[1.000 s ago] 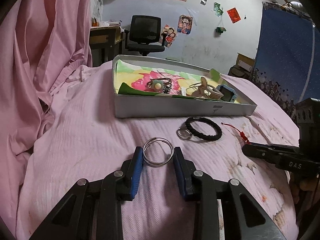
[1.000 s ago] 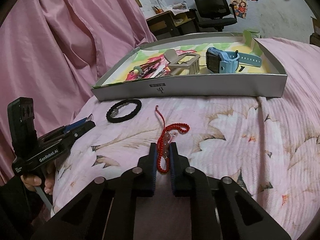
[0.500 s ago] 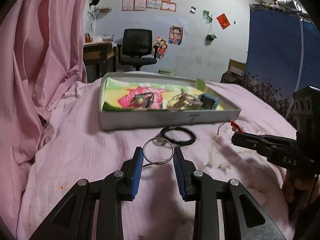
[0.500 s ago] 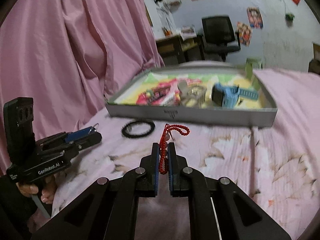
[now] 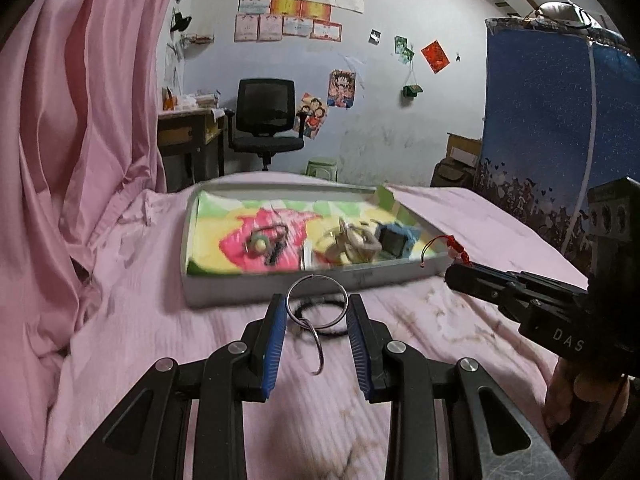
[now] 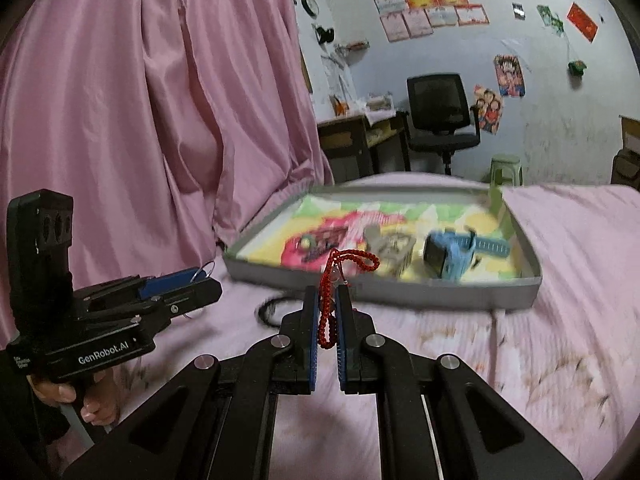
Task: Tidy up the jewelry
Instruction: 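Carry the red bracelet over the tray with the right tool while the left carries the rings there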
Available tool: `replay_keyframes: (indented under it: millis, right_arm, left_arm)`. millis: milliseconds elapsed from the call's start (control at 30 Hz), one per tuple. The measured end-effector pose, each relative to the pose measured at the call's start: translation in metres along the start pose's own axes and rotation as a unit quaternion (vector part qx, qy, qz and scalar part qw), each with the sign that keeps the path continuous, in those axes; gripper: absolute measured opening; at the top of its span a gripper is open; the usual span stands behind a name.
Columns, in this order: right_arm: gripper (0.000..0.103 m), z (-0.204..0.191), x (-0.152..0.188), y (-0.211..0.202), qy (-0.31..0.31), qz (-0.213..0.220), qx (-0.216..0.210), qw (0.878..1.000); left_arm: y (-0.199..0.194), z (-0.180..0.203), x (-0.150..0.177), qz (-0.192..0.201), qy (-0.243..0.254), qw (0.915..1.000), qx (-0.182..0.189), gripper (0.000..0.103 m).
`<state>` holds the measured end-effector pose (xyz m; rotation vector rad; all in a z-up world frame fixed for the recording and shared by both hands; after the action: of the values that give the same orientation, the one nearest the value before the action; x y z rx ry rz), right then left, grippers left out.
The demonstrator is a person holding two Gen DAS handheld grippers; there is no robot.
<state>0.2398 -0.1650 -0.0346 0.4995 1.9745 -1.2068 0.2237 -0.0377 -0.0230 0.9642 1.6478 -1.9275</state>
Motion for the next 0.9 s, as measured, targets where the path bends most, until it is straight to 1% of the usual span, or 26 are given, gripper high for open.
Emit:
replay_keyframes:
  millis: [67,267,400,567,667,733,800,900]
  right_arm:
    - [0.007,0.002,-0.018,-0.002,-0.003,0.02,0.004,1.0]
    - [0.007,0.013,-0.066,0.002,-0.006,0.062,0.029,0.998]
    - [0.007,0.025,-0.094,0.015,0.009,0.078,0.034,0.996]
    - [0.007,0.039,-0.117,0.041,0.018,0.08,0.046,0.996]
    - [0.007,0.049,-0.124,0.059,0.021,0.068,0.06,0.996]
    - [0.007,0.056,-0.125,0.07,0.03,0.055,0.065,0.996]
    - [0.007,0.064,-0.124,0.08,0.039,0.04,0.068,0.996]
    - [0.007,0.077,-0.117,0.102,0.06,-0.002,0.068,0.996]
  left_arm:
    - [0.0,-0.002,-0.013,0.011,-0.001,0.9999,-0.006,0.029]
    - [0.003,-0.014,-0.063,0.065,-0.022,0.9974,-0.021,0.029]
    - [0.014,-0.019,-0.093,0.09,-0.025,0.9951,-0.033,0.029]
    - [0.039,-0.024,-0.122,0.099,-0.023,0.994,-0.041,0.029]
    - [0.057,-0.029,-0.133,0.093,-0.034,0.9943,-0.038,0.029]
    - [0.073,-0.033,-0.137,0.08,-0.039,0.9952,-0.039,0.029]
    - [0.089,-0.036,-0.136,0.058,-0.042,0.9965,-0.043,0.029]
    - [0.114,-0.043,-0.133,0.014,-0.049,0.9976,-0.046,0.029]
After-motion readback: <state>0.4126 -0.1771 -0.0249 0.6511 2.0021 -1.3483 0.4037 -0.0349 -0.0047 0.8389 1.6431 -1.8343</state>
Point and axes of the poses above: each gripper's, at about its wrist camera, not at the fingertips, and y roughly the way its jaws point, z to its right, x to its underside, the point moved 10 cm from there along y, roughly the way its jaws point, and after that the axes turned 14 degrees about -z, right-handed, at the moved point
